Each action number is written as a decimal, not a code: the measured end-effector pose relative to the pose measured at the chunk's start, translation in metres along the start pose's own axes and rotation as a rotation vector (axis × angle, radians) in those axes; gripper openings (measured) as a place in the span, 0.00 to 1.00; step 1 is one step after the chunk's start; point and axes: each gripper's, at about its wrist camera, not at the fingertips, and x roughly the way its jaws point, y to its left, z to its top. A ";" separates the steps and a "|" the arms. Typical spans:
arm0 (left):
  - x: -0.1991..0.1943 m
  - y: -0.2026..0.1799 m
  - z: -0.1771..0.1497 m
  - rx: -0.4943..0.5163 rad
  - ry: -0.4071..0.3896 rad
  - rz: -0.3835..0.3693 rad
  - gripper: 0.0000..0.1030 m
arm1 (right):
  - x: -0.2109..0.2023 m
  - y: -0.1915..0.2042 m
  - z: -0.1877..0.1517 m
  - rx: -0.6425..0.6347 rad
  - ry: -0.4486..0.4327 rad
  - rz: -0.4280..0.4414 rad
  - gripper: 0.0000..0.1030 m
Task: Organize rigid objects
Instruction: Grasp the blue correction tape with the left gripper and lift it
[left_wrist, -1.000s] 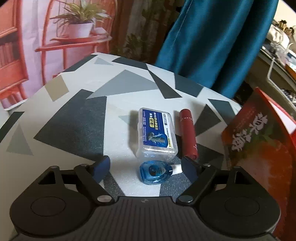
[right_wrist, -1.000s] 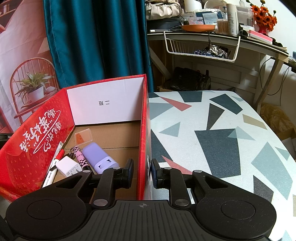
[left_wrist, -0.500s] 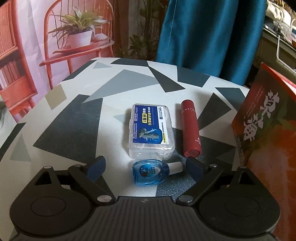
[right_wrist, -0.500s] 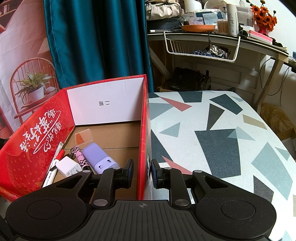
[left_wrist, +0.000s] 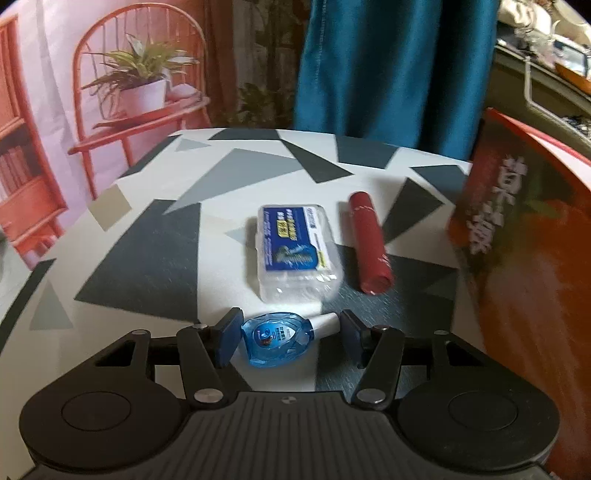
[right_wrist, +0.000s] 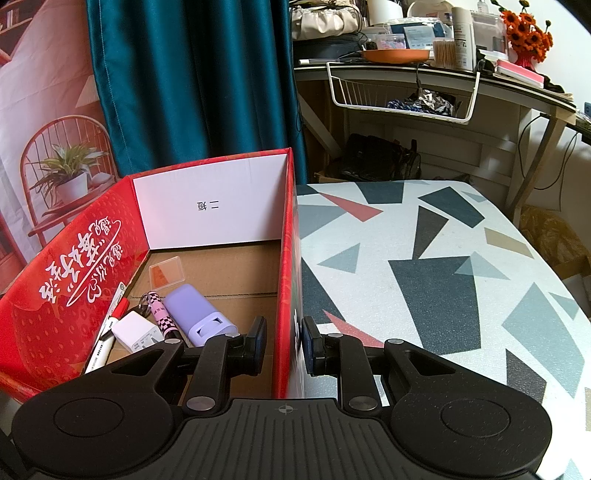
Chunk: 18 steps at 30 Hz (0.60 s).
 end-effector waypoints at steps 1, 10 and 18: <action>-0.002 0.000 -0.002 0.005 -0.001 -0.010 0.58 | 0.000 0.000 0.000 0.000 0.000 0.000 0.19; -0.027 -0.009 -0.016 0.061 -0.026 -0.154 0.58 | 0.000 0.000 0.000 0.000 0.000 0.000 0.19; -0.065 -0.008 0.010 0.030 -0.100 -0.271 0.58 | 0.000 0.000 0.000 0.000 0.001 0.000 0.20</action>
